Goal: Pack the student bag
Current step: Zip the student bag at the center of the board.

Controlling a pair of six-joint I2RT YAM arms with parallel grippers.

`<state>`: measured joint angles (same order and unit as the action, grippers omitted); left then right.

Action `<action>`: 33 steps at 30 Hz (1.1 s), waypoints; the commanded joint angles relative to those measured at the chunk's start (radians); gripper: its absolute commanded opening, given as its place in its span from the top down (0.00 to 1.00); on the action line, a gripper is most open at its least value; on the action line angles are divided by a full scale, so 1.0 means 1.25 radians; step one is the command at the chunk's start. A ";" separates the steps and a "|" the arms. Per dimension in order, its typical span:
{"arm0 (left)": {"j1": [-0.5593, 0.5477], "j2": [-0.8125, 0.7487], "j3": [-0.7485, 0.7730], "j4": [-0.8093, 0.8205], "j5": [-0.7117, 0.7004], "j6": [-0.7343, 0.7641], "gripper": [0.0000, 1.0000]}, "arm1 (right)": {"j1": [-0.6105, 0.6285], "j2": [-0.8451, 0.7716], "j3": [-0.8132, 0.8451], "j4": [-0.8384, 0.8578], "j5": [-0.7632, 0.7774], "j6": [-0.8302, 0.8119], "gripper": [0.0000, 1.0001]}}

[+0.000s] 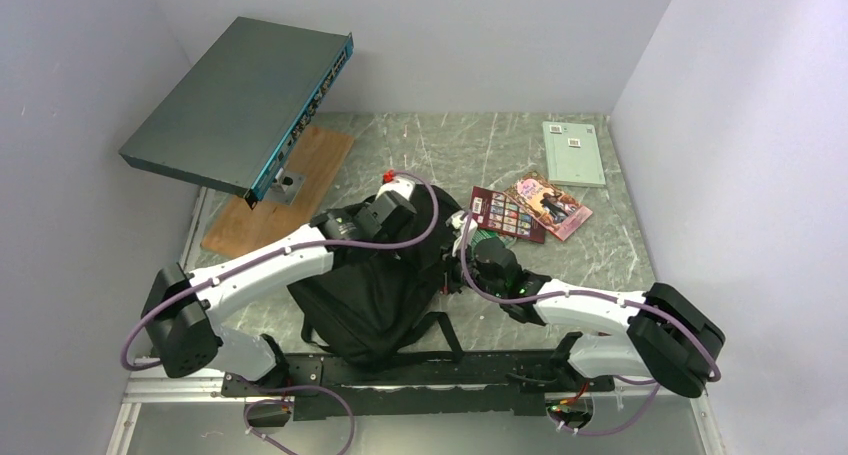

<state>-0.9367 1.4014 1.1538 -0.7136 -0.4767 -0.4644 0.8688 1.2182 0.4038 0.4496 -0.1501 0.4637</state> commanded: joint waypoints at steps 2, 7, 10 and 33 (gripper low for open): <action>0.135 -0.028 -0.006 0.038 0.063 0.063 1.00 | 0.015 -0.011 -0.016 -0.184 0.163 -0.033 1.00; 0.196 0.000 -0.008 0.016 0.058 0.069 1.00 | 0.024 -0.038 -0.044 -0.204 0.241 0.018 1.00; 0.210 0.015 -0.010 0.008 0.044 0.065 1.00 | 0.032 -0.048 -0.065 -0.196 0.238 0.040 1.00; 0.203 -0.101 -0.137 0.131 0.317 -0.013 1.00 | 0.015 0.195 0.259 -0.074 0.032 -0.119 0.32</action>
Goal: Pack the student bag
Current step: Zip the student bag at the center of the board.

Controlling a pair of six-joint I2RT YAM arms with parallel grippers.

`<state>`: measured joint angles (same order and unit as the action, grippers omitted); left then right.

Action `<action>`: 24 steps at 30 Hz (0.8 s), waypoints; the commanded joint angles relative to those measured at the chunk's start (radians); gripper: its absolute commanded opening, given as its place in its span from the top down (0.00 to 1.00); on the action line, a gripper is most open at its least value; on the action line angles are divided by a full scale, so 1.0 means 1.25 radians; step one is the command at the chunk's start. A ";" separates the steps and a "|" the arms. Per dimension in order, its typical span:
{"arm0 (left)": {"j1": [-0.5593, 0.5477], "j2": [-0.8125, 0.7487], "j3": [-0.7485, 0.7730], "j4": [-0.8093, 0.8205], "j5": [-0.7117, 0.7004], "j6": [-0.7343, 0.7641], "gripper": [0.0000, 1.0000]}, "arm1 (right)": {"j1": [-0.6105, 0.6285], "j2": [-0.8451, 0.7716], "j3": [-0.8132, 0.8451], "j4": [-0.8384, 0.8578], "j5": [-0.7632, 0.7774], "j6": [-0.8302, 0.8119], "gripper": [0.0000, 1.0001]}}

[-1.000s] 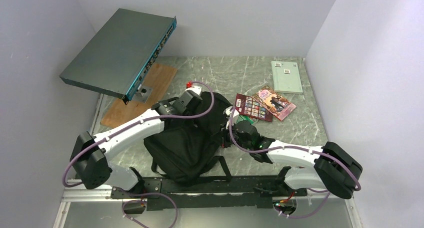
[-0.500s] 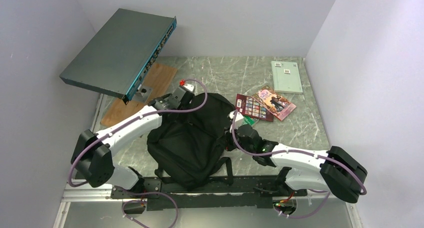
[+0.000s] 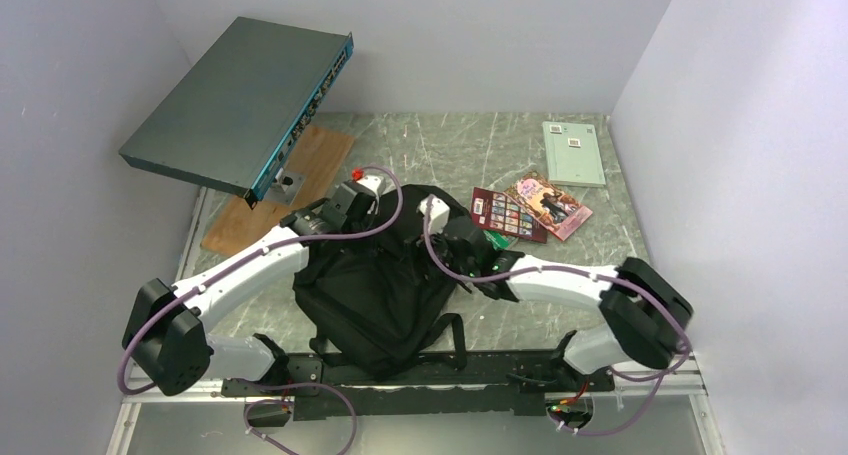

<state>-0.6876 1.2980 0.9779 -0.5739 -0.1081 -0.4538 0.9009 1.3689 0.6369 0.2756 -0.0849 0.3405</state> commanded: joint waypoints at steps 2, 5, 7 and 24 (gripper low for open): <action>0.004 -0.014 0.011 0.010 0.018 -0.022 1.00 | -0.015 0.124 0.097 0.077 -0.024 -0.024 0.37; 0.005 -0.005 0.021 -0.011 -0.008 -0.026 1.00 | -0.020 0.187 0.119 0.081 -0.036 -0.019 0.54; 0.005 0.003 0.025 -0.026 -0.033 -0.028 1.00 | -0.020 0.207 0.120 0.088 -0.047 -0.010 0.70; 0.075 0.078 0.077 -0.175 -0.376 -0.029 1.00 | -0.021 0.070 -0.112 0.130 0.016 0.043 1.00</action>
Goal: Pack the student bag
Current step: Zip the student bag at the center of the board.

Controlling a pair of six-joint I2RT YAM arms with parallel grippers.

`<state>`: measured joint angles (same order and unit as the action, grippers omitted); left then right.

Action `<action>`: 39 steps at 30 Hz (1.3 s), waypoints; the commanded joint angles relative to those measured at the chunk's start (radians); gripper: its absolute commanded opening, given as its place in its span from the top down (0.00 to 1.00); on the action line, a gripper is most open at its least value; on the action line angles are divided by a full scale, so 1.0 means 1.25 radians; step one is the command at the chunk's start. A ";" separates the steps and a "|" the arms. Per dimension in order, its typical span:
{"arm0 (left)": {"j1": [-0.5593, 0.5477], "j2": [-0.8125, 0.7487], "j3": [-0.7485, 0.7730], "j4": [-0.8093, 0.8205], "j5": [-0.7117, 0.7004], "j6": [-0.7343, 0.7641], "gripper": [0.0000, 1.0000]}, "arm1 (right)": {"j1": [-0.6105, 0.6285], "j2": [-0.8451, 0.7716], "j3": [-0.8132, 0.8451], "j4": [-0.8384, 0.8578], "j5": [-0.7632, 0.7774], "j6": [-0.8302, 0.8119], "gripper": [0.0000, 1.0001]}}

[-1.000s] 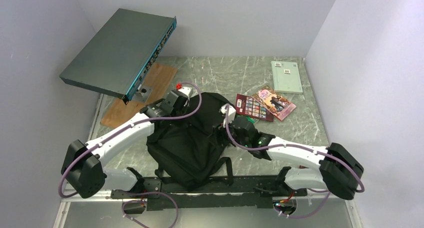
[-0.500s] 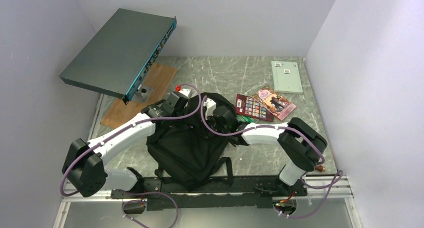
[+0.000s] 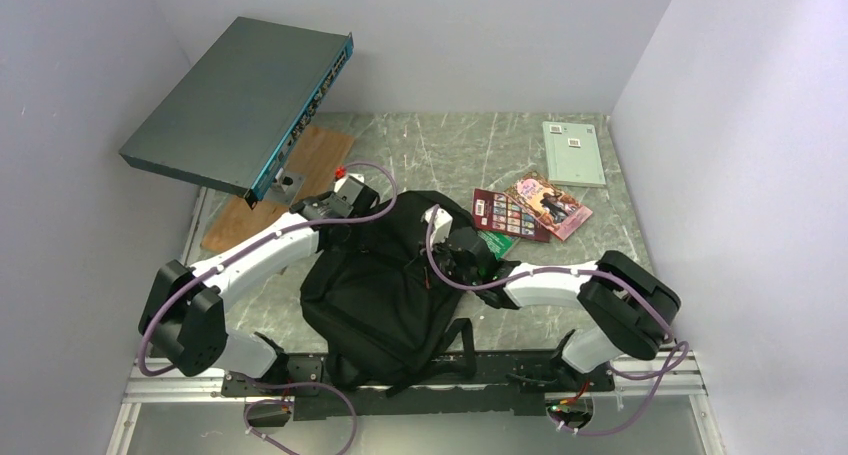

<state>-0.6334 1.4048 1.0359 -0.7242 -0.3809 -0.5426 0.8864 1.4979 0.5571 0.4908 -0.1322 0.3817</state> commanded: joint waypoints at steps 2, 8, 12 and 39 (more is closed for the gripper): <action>0.032 -0.012 0.033 -0.044 -0.159 0.057 1.00 | -0.009 -0.042 -0.063 -0.027 0.059 0.017 1.00; 0.031 -0.041 0.031 -0.016 -0.094 0.065 1.00 | -0.009 -0.017 -0.011 -0.042 0.056 0.008 1.00; 0.031 -0.057 0.064 -0.052 -0.105 0.072 1.00 | -0.018 0.031 0.065 -0.047 0.038 0.004 1.00; 0.031 -0.433 -0.136 -0.028 0.375 0.015 0.03 | -0.175 -0.005 0.225 -0.277 -0.090 0.034 0.31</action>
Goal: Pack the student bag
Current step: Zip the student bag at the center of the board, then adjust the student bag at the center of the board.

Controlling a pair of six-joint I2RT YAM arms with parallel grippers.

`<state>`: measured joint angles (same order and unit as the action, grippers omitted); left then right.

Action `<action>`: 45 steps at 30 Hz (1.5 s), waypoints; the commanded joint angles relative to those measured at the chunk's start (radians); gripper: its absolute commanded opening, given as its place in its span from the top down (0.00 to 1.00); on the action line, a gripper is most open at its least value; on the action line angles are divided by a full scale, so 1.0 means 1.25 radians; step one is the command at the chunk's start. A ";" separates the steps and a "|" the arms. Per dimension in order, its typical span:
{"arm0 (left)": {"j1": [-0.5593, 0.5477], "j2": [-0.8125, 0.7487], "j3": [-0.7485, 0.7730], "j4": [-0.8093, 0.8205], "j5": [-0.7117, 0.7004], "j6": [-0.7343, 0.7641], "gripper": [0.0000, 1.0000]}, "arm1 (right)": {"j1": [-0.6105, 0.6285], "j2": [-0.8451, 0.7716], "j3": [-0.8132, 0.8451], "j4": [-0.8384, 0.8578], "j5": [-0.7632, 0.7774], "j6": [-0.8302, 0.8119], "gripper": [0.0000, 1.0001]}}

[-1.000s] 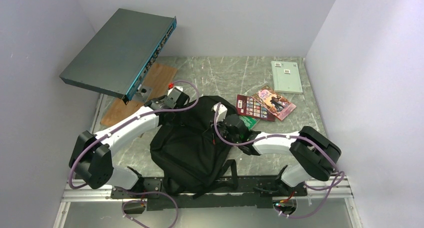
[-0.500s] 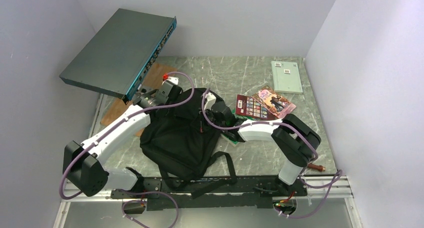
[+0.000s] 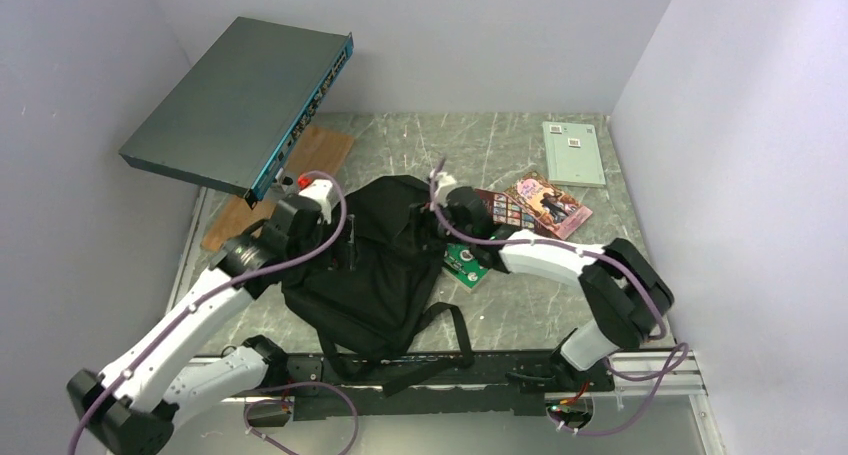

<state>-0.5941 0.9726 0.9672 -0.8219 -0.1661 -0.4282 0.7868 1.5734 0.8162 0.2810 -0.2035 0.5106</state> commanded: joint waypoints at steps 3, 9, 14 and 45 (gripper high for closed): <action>-0.004 -0.145 -0.169 0.118 0.301 -0.140 0.00 | -0.180 -0.056 0.058 -0.192 -0.046 -0.117 0.22; -0.030 -0.132 -0.230 0.126 0.322 -0.170 0.00 | -0.270 0.075 0.228 -0.331 -0.062 -0.187 0.14; -0.040 -0.033 -0.284 0.186 0.308 -0.181 0.03 | -0.293 0.214 0.337 -0.336 -0.194 -0.164 0.21; -0.025 0.089 -0.043 0.244 0.211 -0.025 0.00 | -0.371 -0.386 -0.090 -0.184 -0.160 0.336 1.00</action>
<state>-0.6186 1.2671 0.9497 -0.5919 -0.0616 -0.4526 0.3237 1.2404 0.7029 -0.0158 -0.5014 0.8108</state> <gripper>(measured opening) 0.996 0.017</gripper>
